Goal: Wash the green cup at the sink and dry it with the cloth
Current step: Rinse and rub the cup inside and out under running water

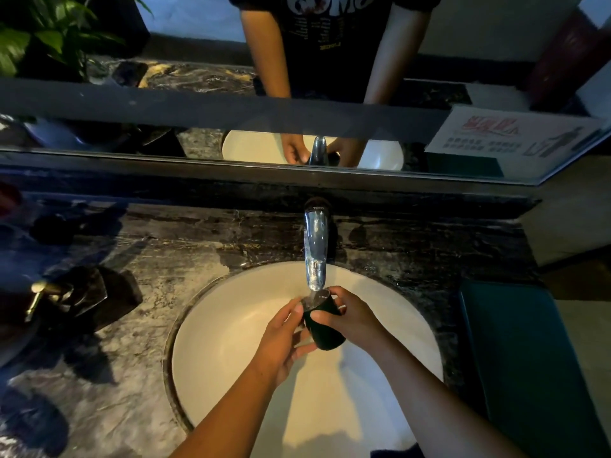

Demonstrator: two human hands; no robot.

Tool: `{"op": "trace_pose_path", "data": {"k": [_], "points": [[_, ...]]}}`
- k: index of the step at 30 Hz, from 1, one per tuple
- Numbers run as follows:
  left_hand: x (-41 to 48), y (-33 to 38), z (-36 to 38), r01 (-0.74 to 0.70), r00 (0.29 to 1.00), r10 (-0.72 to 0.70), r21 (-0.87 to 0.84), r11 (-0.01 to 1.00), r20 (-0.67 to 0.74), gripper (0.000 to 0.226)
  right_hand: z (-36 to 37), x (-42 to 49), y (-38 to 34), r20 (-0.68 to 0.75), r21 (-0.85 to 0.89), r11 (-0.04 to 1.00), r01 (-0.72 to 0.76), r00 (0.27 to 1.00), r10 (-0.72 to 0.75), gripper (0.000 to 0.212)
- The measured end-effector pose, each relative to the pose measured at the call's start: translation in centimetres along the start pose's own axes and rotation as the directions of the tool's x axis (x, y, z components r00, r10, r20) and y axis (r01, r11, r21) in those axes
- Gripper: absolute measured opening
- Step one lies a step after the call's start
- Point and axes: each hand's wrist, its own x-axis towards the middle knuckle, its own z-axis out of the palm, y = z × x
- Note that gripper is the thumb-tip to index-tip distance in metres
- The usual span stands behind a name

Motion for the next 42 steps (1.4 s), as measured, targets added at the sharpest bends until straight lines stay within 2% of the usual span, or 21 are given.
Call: {"op": "trace_pose_path", "data": {"k": [7, 10, 18, 23, 26, 37, 42], "points": [[0.7, -0.4, 0.9, 0.059, 0.997, -0.069, -0.190, 0.980, -0.045, 0.033, -0.7, 0.2, -1.2, -0.048, -0.244, 0.968, 0.058, 0.996, -0.072, 0.060], [0.8, -0.3, 1.0, 0.088, 0.994, -0.100, -0.214, 0.973, -0.049, 0.033, -1.0, 0.1, -1.9, -0.040, -0.316, 0.943, 0.106, 0.991, -0.125, 0.057], [0.6, -0.1, 1.3, 0.096, 0.994, -0.106, -0.275, 0.957, -0.022, 0.030, -2.0, -0.1, -3.7, 0.012, -0.516, 0.847, 0.128, 0.990, -0.142, 0.054], [0.8, 0.1, 1.4, 0.132, 0.989, -0.148, -0.356, 0.925, -0.017, 0.030, -2.3, -0.1, -4.0, 0.000, -0.556, 0.822, 0.124, 0.989, -0.149, 0.058], [0.9, 0.2, 1.6, 0.167, 0.984, -0.180, -0.425, 0.889, 0.009, 0.041, -2.6, 0.0, -4.1, 0.002, -0.572, 0.809, 0.134, 0.987, -0.162, 0.058], [1.1, 0.5, 1.7, 0.196, 0.979, -0.195, -0.509, 0.838, 0.055, 0.079, -3.2, 0.7, -4.7, 0.005, -0.645, 0.753, 0.133, 0.985, -0.170, 0.066], [0.8, 0.5, 1.7, 0.209, 0.976, -0.208, -0.511, 0.834, 0.059, 0.085, -3.3, 0.7, -4.8, 0.006, -0.650, 0.749, 0.127, 0.987, -0.162, 0.065]]}}
